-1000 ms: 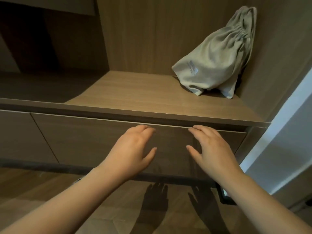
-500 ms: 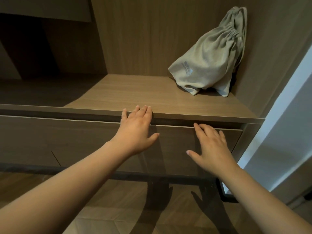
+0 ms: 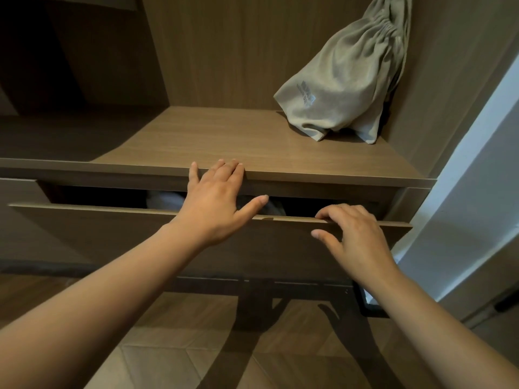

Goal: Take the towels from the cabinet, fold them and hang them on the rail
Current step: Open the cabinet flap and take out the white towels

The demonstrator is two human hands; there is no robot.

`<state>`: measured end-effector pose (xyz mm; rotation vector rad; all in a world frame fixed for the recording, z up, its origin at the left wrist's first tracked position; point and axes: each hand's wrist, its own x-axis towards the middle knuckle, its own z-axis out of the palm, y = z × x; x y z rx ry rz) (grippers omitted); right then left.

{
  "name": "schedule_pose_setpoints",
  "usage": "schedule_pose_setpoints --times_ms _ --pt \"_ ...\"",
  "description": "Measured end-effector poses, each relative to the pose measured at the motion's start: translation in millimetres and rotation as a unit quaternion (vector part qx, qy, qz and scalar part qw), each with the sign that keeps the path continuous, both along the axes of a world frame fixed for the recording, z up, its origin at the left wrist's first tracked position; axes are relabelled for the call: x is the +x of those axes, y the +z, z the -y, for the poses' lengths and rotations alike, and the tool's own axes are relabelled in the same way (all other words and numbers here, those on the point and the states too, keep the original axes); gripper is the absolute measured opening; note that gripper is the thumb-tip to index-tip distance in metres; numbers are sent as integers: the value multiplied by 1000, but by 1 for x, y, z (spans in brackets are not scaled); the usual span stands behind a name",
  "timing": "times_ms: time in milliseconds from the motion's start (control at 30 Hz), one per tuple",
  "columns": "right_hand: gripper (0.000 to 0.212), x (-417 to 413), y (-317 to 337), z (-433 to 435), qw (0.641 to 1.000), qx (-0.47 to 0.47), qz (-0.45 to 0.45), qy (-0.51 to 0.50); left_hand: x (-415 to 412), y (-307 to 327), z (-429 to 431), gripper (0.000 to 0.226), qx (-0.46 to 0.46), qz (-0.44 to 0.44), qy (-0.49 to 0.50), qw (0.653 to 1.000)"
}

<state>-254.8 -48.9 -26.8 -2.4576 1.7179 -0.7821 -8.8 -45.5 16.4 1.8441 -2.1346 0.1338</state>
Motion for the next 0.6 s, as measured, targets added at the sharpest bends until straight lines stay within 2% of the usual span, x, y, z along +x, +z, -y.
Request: schedule_pose_setpoints --times_ms 100,233,367,500,600 --pt "23 -6 2 -4 999 19 22 15 -1 -6 -5 86 2 -20 -13 1000" --pt "29 -14 -4 -11 998 48 35 36 -3 -19 -25 84 -25 -67 -84 994" --pt "26 -17 -9 -22 994 79 54 45 -1 -32 -36 79 126 -91 -97 983" --pt "23 -21 -17 -37 988 120 84 51 3 -46 -38 58 180 -59 -130 973" --pt "26 -27 -28 -53 983 144 93 65 7 -56 -44 58 225 -73 -160 958"
